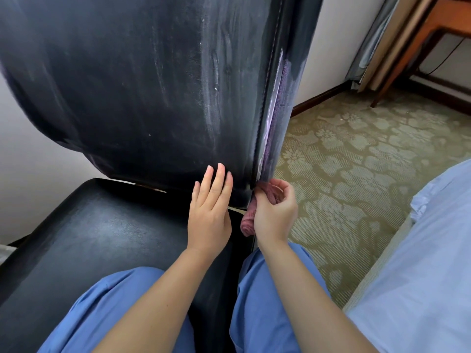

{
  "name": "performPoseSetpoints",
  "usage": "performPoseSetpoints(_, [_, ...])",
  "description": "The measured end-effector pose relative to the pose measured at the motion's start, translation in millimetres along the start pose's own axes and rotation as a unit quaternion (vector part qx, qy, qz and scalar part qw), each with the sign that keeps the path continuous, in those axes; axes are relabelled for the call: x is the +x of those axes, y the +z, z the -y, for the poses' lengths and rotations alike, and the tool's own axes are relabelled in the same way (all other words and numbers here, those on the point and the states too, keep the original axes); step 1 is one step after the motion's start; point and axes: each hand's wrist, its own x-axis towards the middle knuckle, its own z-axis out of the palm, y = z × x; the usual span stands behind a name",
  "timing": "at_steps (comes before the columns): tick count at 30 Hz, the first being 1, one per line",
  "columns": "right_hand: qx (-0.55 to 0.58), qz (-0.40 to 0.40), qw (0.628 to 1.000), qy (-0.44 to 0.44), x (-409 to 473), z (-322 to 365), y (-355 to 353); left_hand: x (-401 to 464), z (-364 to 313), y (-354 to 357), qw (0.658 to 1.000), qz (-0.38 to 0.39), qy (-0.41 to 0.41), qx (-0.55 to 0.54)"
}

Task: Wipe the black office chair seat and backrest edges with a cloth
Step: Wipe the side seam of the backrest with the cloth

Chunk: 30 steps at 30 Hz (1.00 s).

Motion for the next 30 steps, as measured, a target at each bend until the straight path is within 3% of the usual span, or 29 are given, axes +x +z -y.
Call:
performPoseSetpoints(5, [0.031, 0.036, 0.999, 0.001, -14.1, 11.3, -2.2, 3.3, -3.2, -5.4, 0.999, -0.029, 0.008, 0.018])
performPoseSetpoints(8, [0.032, 0.064, 0.996, -0.056, -24.2, 28.5, 4.9, 9.9, -0.7, -13.7, 0.998, -0.060, 0.035, 0.010])
performPoseSetpoints(12, [0.033, 0.013, 0.993, -0.109, -25.3, 45.6, 10.5, 20.5, -1.3, -26.6, 0.995, -0.085, 0.042, -0.001])
performPoseSetpoints(17, [0.012, -0.021, 0.988, -0.151, -15.6, 53.1, 6.1, 40.4, -9.4, -39.7, 0.995, -0.075, 0.058, -0.017])
performPoseSetpoints(23, [-0.026, 0.014, 0.995, -0.092, -20.1, 33.5, -4.0, 47.1, -16.3, -49.0, 0.998, -0.021, 0.058, -0.008])
performPoseSetpoints(30, [-0.011, 0.003, 0.977, -0.211, 6.4, 83.7, 3.8, 55.1, -20.5, -60.5, 0.997, 0.016, 0.071, 0.002])
